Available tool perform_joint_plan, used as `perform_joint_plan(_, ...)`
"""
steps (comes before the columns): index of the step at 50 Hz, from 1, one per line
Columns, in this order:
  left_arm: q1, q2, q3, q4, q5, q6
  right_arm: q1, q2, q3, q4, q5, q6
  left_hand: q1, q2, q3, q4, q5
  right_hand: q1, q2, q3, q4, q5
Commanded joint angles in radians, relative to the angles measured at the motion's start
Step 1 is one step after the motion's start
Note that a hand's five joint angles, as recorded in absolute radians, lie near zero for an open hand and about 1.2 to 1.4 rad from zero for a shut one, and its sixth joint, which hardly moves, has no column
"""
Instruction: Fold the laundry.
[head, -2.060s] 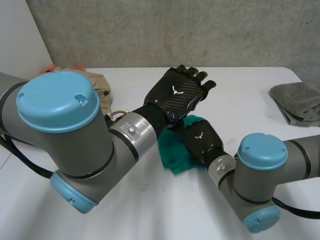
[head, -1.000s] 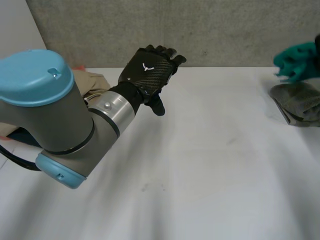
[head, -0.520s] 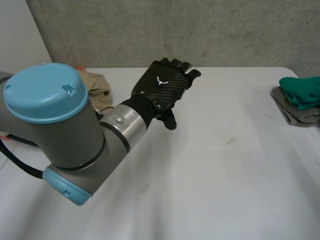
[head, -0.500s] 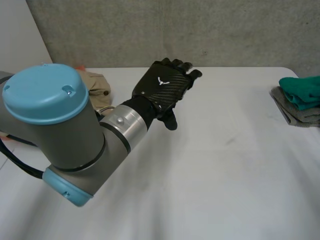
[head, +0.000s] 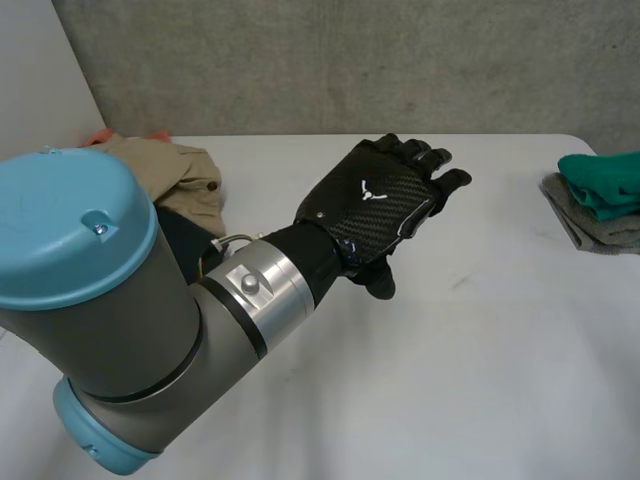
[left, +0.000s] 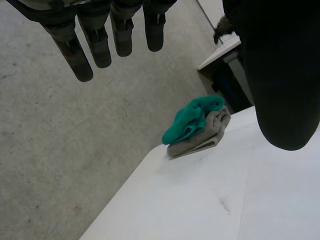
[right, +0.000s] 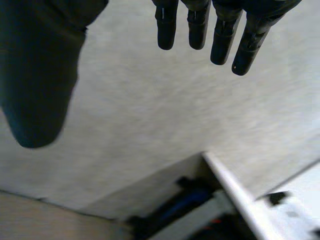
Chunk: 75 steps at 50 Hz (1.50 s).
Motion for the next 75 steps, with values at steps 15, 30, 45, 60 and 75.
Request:
perform_joint_plan(15, 0.143, 0.084, -0.001, 0.087, -0.142, 0.010, 0.523, -0.427, 0.518, -0.383, -0.555, 0.341, 0.003, -0.006, -0.012, -0.009, -0.025, -0.022, -0.047, -0.036, -0.060, -0.065)
perform_joint_plan(30, 0.703, -0.281, 0.125, 0.139, -0.226, 0.364, 0.665, -0.253, 0.569, 0.156, -0.438, -0.211, -0.018, -0.027, -0.032, -0.029, -0.046, -0.022, -0.047, -0.036, -0.060, -0.065)
perform_joint_plan(45, 0.751, -0.536, 0.340, 0.169, -0.126, 0.414, 0.697, -0.237, 0.607, 0.147, -0.367, -0.228, 1.203, 1.194, 1.188, 1.192, 1.175, -0.022, -0.047, -0.036, -0.060, -0.065)
perform_joint_plan(60, 0.254, -0.157, 0.047, 0.300, -0.149, 0.005, 0.606, -0.282, 0.597, 0.102, -0.325, -0.095, 1.203, 1.194, 1.188, 1.192, 1.175, -0.022, -0.047, -0.036, -0.060, -0.065)
perform_joint_plan(75, 0.013, -0.238, -0.044, 0.282, 0.075, -0.017, 0.576, -0.311, 0.575, 0.064, -0.244, 0.030, 0.441, 0.432, 0.427, 0.430, 0.413, -0.022, -0.047, -0.036, -0.060, -0.065)
